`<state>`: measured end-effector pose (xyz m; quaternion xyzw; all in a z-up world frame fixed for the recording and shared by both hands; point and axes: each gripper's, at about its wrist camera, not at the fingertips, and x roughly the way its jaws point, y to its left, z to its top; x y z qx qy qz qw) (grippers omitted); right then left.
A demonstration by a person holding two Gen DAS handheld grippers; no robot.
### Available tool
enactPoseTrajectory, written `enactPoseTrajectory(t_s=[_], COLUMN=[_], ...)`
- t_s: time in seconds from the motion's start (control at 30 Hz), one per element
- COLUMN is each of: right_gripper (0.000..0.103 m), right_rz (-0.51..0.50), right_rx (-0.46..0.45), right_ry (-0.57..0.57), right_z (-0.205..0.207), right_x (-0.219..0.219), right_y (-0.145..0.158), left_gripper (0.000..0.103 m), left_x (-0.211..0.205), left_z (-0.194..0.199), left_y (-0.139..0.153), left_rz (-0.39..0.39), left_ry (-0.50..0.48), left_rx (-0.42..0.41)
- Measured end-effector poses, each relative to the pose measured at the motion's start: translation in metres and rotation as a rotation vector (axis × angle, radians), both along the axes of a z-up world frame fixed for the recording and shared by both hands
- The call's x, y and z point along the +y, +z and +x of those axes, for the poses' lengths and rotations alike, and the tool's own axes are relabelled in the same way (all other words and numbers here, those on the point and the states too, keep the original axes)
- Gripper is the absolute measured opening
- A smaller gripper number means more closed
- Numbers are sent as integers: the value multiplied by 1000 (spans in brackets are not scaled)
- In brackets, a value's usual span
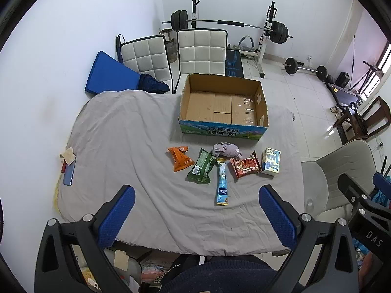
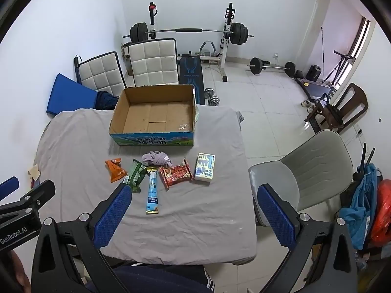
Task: Organize soft objects
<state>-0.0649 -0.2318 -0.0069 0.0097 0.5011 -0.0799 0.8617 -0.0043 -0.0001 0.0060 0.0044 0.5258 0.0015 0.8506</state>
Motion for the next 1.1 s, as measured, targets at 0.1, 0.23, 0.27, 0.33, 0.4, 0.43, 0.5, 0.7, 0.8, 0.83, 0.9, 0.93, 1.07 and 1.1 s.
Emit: enactPoseTrajectory(t_s=[0.1,0.23,0.27,0.33,0.4,0.43,0.5,0.7,0.8,0.83,0.9,0.93,1.07,1.1], right_gripper=[103,103,103,103,103,103,103,103,103,103,103,103,103,103], right_rz=[-3,-1,-2,-2,-2,0,0,-10,-12,-12,-13,-15,-17,-18], right_rx=[-8,-14,-17,-22,-26,-25,-26,-34,-37,-37,-39,-40,-40,-41], right_ry=[-2,0,0,0,0,1,2,13,13,12,12,13,20,22], right_z=[-1,0,0,0,0,0,-1,-3,-2,-2,-2,-1,-1,-1], right_x=[2,2,1,3,2,2,2,3,2,1,1,1,1,1], right_y=[4,7,8,8,9,10,12,15,16,17,18,18,19,19], left_gripper=[103,103,103,103,103,103,103,103,103,103,103,103,103,103], left_x=[0,0,0,0,0,0,0,-1,-3,-3,-4,-3,-4,-4], left_z=[-1,-1,-1,-2,-2,-1,-2,-2,-1,-1,-1,-1,-1,-1], left_y=[3,6,7,7,7,7,9,10,13,13,14,13,14,16], left_rz=[0,2,2,1,4,1,-1,-1,0,1,0,1,0,-1], left_ry=[1,5,7,7,8,8,9,8,10,10,9,9,7,8], left_rx=[-10,-21,-23,-24,-25,-25,-27,-30,-32,-32,-33,-33,-32,-33])
